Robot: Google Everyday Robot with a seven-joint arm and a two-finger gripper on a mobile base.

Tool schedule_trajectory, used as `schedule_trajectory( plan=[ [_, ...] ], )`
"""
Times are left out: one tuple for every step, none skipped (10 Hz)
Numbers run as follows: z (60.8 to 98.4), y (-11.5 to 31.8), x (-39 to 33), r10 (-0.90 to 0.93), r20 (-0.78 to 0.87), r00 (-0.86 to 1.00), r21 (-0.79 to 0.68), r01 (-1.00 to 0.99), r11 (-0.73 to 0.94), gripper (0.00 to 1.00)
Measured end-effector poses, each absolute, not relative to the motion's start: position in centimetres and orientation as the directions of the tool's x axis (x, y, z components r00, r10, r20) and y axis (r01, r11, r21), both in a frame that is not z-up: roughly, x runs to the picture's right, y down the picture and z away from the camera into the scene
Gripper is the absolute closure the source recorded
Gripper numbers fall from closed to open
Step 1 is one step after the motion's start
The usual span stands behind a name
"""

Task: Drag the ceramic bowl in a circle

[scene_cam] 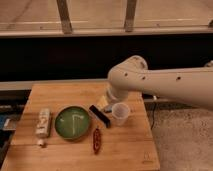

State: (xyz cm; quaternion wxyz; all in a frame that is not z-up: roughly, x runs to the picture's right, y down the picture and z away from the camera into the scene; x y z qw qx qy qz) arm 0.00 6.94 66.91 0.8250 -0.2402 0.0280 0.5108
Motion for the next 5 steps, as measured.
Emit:
schedule_trajectory(
  plan=[
    [66.70, 7.16, -1.49, 0.823, -0.267, 0.501, -0.394, -0.836, 0.382, 0.26],
    [66.71, 7.16, -1.53, 0.822, -0.263, 0.506, -0.395, -0.833, 0.386, 0.26],
    [66.72, 7.16, -1.40, 0.822, -0.263, 0.505, -0.394, -0.834, 0.386, 0.26],
    [66.74, 7.16, -1.36, 0.822, -0.264, 0.505, -0.393, -0.834, 0.386, 0.26],
    [66.73, 7.16, -1.50, 0.821, -0.263, 0.507, -0.395, -0.833, 0.388, 0.26]
  ],
)
